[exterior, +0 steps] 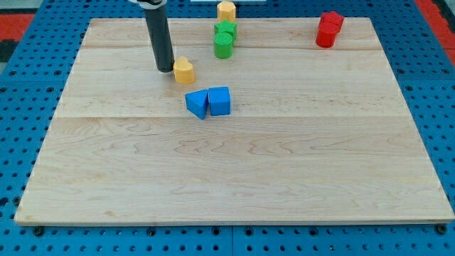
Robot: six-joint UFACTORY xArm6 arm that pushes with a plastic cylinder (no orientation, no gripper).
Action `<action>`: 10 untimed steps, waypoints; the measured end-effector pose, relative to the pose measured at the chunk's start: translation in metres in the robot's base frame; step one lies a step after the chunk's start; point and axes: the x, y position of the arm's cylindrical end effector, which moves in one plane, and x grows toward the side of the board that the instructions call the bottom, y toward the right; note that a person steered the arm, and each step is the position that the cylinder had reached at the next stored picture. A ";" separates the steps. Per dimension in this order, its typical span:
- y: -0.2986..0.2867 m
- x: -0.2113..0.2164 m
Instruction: Push the yellow heart towards the center right
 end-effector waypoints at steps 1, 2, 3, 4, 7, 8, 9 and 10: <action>0.009 0.004; -0.033 0.004; 0.048 0.013; 0.159 0.013; 0.246 0.015; 0.242 -0.015; 0.288 -0.016; 0.296 0.042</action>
